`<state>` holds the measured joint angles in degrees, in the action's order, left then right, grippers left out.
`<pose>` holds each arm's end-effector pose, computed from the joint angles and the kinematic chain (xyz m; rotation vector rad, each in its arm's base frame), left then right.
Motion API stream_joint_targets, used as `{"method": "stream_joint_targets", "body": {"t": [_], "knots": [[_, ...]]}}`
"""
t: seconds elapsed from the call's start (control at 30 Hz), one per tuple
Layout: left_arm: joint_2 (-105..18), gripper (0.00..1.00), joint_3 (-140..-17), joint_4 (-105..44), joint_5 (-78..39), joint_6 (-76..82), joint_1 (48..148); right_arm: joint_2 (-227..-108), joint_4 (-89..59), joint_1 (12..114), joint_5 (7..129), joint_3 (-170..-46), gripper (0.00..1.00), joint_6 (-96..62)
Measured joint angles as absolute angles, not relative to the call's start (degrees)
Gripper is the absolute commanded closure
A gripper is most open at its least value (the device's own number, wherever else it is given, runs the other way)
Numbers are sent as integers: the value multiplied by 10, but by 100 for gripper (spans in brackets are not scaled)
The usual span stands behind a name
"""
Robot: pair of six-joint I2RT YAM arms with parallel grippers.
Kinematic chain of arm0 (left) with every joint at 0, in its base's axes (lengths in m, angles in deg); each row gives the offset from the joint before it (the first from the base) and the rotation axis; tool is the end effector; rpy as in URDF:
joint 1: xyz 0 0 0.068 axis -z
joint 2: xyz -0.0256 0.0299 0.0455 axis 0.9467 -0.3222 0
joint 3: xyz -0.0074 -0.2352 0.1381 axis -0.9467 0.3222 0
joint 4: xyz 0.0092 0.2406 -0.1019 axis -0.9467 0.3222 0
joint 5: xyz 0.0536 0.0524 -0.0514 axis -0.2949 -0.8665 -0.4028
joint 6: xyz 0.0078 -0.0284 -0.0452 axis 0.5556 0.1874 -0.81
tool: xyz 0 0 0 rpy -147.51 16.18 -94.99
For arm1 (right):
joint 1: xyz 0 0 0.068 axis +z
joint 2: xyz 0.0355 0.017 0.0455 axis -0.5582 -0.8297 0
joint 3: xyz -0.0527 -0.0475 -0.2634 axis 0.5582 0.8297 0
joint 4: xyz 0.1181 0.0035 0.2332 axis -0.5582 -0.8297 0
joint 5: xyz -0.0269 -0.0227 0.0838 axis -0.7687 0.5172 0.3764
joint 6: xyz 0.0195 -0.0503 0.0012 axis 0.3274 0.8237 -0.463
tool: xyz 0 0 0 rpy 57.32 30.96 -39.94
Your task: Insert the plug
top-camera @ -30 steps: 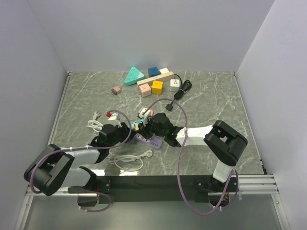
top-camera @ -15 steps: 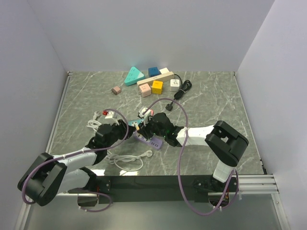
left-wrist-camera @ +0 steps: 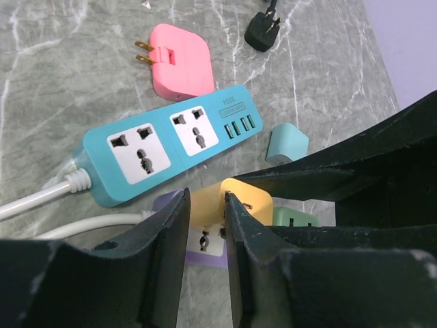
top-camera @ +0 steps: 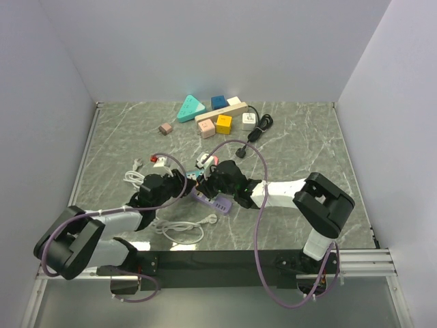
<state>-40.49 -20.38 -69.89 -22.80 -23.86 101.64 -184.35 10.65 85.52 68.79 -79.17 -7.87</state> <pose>0.1927 -0.1166 0.1586 -0.0810 1.9587 -0.9020 0.2160 0.2812 0.1721 -1.0425 1.8243 0.6847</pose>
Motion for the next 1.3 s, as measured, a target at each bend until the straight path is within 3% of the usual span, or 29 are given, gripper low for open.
{"method": "stream_joint_targets", "body": {"t": [0.53,0.8,0.9,0.93,1.0,1.17,1.3], "knots": [[-462,69,-222,-745,-200,-242,1019,-1842,125,863,668,-779,100,-94],[-492,72,-228,-777,-205,-248,1034,-1826,98,866,655,-778,84,-116],[-498,72,-228,-787,-214,-248,1045,-1816,81,867,646,-778,69,-123],[-499,72,-228,-788,-216,-248,1048,-1813,74,869,643,-778,49,-124],[-499,72,-228,-789,-220,-247,1053,-1808,59,871,640,-777,28,-131],[-498,72,-228,-789,-227,-247,1056,-1807,1,880,635,-763,11,-140],[-498,72,-228,-789,-232,-246,1058,-1803,-8,881,617,-763,8,-144]]}}
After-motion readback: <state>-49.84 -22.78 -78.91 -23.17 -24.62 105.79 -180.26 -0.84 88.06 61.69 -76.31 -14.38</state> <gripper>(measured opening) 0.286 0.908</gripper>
